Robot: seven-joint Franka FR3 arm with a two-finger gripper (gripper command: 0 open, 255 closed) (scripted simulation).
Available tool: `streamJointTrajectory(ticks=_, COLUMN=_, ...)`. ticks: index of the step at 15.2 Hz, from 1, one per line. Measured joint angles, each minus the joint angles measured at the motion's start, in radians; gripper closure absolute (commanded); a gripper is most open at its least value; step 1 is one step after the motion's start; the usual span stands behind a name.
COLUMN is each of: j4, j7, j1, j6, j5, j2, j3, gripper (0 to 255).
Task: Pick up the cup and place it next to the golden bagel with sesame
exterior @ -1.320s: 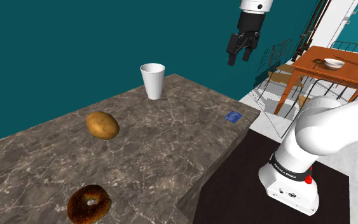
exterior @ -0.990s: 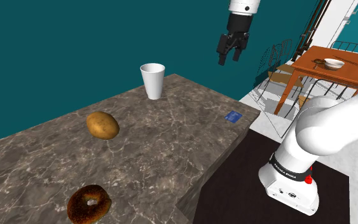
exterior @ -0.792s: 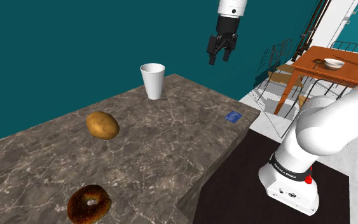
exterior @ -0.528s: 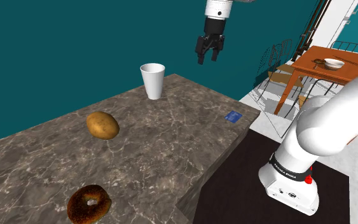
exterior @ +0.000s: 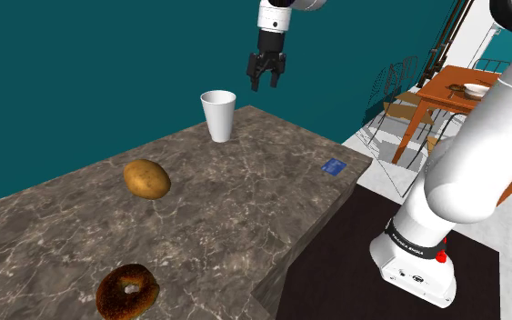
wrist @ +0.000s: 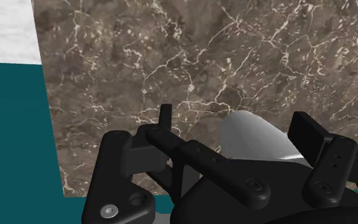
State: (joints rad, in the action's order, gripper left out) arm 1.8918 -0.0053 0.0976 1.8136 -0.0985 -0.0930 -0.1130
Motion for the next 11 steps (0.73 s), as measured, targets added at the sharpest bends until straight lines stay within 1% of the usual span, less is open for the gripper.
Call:
streamJointTrajectory(ticks=1, j4=-0.023, j7=-0.008, j1=0.003, j6=0.007, j5=-0.009, j2=0.032, j3=0.001, gripper=0)
streamJointTrajectory(ticks=5, j4=-0.197, j7=-0.044, j1=0.004, j6=-0.004, j5=-0.048, j2=0.201, j3=0.002, gripper=0)
streamJointTrajectory(ticks=7, j4=-0.311, j7=-0.061, j1=0.0, j6=-0.032, j5=-0.066, j2=0.29, j3=0.005, gripper=0)
streamJointTrajectory(ticks=10, j4=-0.427, j7=-0.068, j1=0.001, j6=-0.047, j5=-0.086, j2=0.394, j3=0.015, gripper=0)
streamJointTrajectory(ticks=11, j4=-0.433, j7=-0.072, j1=0.0, j6=-0.041, j5=-0.089, j2=0.407, j3=0.016, gripper=0)
